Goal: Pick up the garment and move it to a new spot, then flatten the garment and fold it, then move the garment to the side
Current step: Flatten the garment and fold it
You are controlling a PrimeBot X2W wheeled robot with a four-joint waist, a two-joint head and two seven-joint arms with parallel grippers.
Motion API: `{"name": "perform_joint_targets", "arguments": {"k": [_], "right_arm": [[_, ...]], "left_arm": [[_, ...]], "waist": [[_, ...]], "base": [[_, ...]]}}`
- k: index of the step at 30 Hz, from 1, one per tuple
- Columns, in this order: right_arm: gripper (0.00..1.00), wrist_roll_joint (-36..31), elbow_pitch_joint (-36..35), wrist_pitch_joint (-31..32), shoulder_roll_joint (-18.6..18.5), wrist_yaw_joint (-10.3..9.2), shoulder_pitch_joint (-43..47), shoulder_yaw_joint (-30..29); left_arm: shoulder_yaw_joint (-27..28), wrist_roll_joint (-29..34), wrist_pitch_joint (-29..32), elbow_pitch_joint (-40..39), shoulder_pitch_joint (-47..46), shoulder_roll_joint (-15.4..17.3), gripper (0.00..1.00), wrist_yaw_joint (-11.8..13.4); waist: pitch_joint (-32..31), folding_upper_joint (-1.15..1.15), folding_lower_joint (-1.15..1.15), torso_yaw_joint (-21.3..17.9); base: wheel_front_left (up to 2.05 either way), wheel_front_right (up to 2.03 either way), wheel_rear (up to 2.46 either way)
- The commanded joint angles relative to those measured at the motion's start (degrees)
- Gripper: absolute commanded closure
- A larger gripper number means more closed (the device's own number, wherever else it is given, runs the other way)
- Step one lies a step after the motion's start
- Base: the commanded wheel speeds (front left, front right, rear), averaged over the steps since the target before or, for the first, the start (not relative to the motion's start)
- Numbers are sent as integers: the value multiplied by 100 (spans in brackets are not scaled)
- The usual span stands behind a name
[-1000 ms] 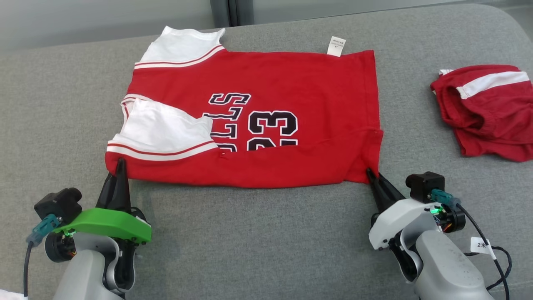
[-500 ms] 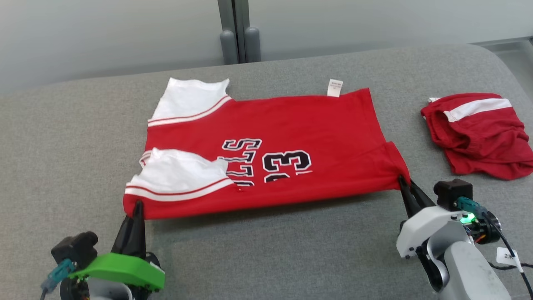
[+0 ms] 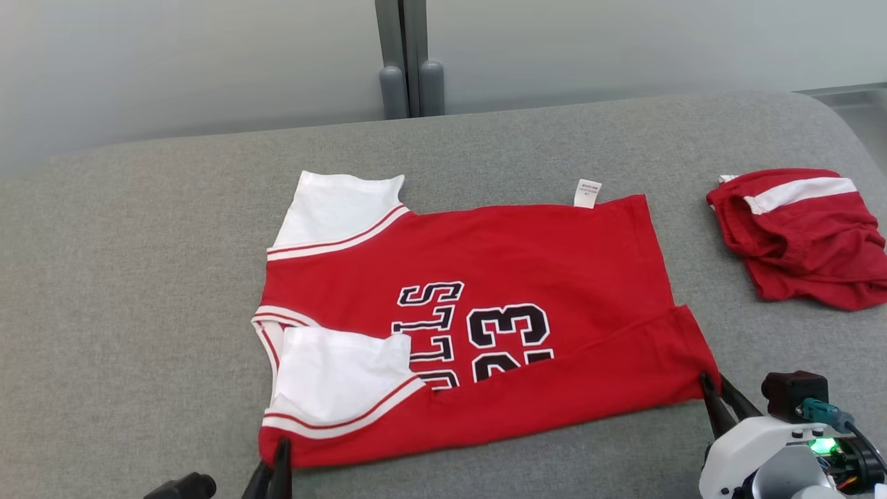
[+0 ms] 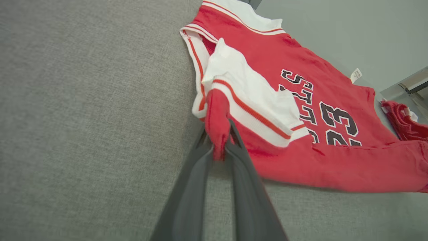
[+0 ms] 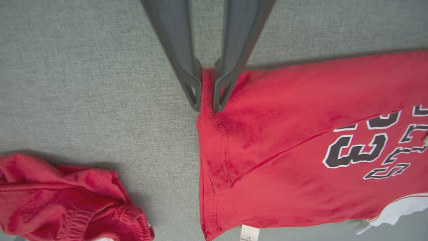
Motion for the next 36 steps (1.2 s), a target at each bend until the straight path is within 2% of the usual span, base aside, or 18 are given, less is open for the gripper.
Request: {"name": "perform_joint_targets", "arguments": {"k": [1, 2, 8, 15, 18, 19, 21, 25, 31, 36], "right_arm": [[0, -20, -54, -46, -26, -10, 89, -84], [0, -34, -70, -63, -29, -10, 106, -118], [0, -63, -150, -158, -24, -10, 144, -270], [0, -156, -396, -242, -24, -10, -160, -367], [0, -235, -530, -229, -22, -10, -404, -310], [0, -283, -604, -202, -23, -10, -598, -237], [0, -332, -656, -170, -22, -10, -808, -133], [0, -392, -692, -130, -23, -10, -1303, 145], [0, -434, -558, -193, -23, -10, -1892, 530], [0, -388, -397, -312, -22, -10, -2225, 736]], "left_arm": [[-3, 41, 40, 23, 75, 98, 15, 36], [1, 38, 71, 36, 80, 112, 0, 43], [124, 84, 101, -44, -9, 365, 0, 37], [172, 538, 213, -160, -835, 1011, 0, -54], [130, 688, 410, -223, -1519, 1311, 0, -221], [88, 812, 593, -239, -2029, 1542, 0, -342], [39, 923, 805, -236, -2585, 1774, 0, -451], [-69, 837, 1316, -124, -3682, 2204, 0, -641], [-504, 545, 2107, 378, -5033, 2684, 0, -727], [-1083, 78, 2642, 868, -5758, 2931, 0, -735]], "waist": [[36, 0, 0, -15], [51, 0, 0, -23], [119, 0, 0, -86], [287, 0, 0, -165], [426, 0, 0, -200], [541, 0, 0, -239], [684, 0, 0, -292], [1059, 0, 0, -473], [1655, 0, 0, -732], [2057, 0, 0, -955]], "base": [[0, 0, 0], [0, 0, 0], [0, 0, 0], [0, 0, 0], [0, 0, 0], [0, 0, 0], [0, 0, 0], [0, 0, 0], [0, 0, 0], [0, 0, 0]]}}
